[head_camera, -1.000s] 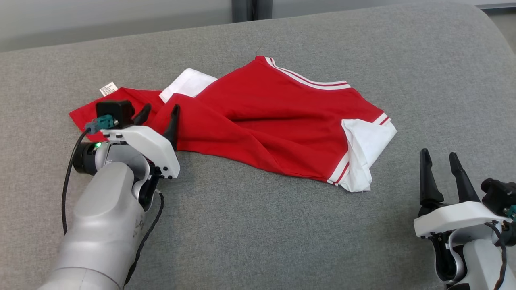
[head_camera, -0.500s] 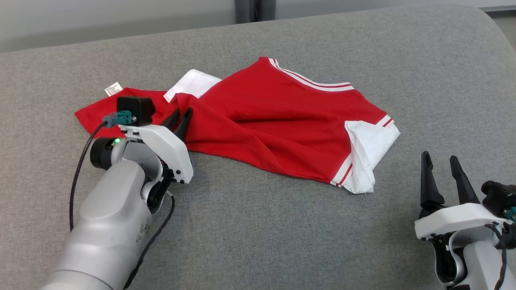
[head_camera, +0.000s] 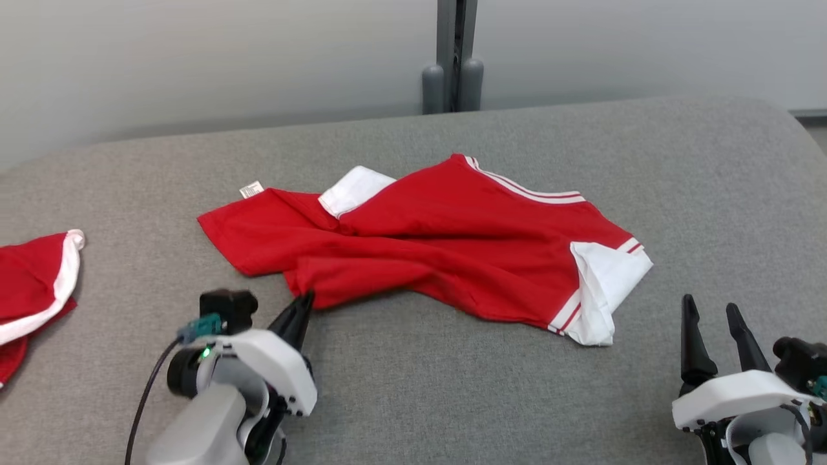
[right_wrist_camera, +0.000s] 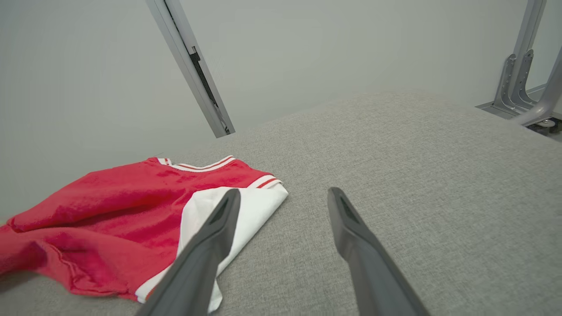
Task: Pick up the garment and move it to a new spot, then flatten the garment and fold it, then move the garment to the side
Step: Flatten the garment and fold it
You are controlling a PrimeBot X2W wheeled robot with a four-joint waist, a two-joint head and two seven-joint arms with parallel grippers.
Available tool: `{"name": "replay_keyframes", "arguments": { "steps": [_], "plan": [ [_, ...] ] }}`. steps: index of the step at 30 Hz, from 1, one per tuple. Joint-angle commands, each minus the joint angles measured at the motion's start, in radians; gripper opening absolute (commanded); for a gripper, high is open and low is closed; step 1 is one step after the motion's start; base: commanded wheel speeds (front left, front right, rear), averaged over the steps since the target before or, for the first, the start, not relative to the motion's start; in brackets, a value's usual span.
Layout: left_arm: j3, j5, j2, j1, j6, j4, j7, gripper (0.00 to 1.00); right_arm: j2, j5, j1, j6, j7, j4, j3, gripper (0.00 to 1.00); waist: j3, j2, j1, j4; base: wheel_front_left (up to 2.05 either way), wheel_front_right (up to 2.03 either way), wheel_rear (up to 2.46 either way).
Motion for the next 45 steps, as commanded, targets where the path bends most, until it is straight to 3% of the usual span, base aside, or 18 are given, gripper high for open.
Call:
{"name": "replay_keyframes", "arguments": {
  "steps": [1,9,15,22,23,24,31,38,45],
  "plan": [
    [0.002,-0.013,0.008,0.039,-0.001,-0.009,-0.011,0.00,-0.007,-0.003,0.022,0.000,0.000,0.003,-0.008,1.00,-0.062,-0.0001,0.0000,0.034,0.00,0.00,0.00],
    [0.051,0.012,0.049,0.193,0.013,-0.050,-0.022,0.00,-0.007,0.005,0.073,0.000,0.000,0.002,-0.022,1.00,-0.116,-0.0001,0.0000,0.059,0.00,0.00,0.00],
    [0.178,0.079,0.076,0.328,0.087,-0.105,-0.022,0.00,-0.007,0.018,0.089,0.000,0.000,0.007,-0.002,1.00,-0.134,-0.0001,0.0000,0.037,0.00,0.00,0.00],
    [0.314,0.169,0.090,0.429,0.138,-0.209,-0.021,0.00,-0.007,0.023,0.090,0.000,0.000,0.006,0.006,1.00,-0.138,-0.0001,0.0000,0.027,0.00,0.00,0.00],
    [0.334,0.185,0.087,0.444,0.145,-0.221,-0.022,0.14,-0.007,0.023,0.091,0.000,0.000,0.005,0.008,1.00,-0.138,-0.0001,0.0000,0.028,0.00,0.00,0.00],
    [0.344,0.194,0.079,0.461,0.148,-0.220,-0.021,1.00,-0.007,0.022,0.090,0.000,0.000,0.003,0.014,1.00,-0.138,-0.0001,0.0000,0.029,0.00,0.00,0.00],
    [0.446,0.362,0.021,0.510,0.215,-0.340,-0.021,1.00,-0.006,0.005,0.064,0.000,0.000,0.002,0.069,1.00,-0.113,-0.0001,0.0000,0.065,0.00,0.00,0.00],
    [0.479,0.475,-0.046,0.500,0.161,-0.386,-0.021,1.00,-0.007,-0.009,-0.014,0.000,0.000,0.037,0.181,1.00,-0.068,-0.0001,0.0000,0.134,0.00,0.00,0.00],
    [0.505,0.522,-0.077,0.474,0.113,-0.370,-0.021,1.00,-0.009,-0.056,-0.148,0.000,0.000,0.217,0.252,1.00,-0.020,-0.0001,0.0000,0.212,0.00,0.00,0.00]
  ]
}}
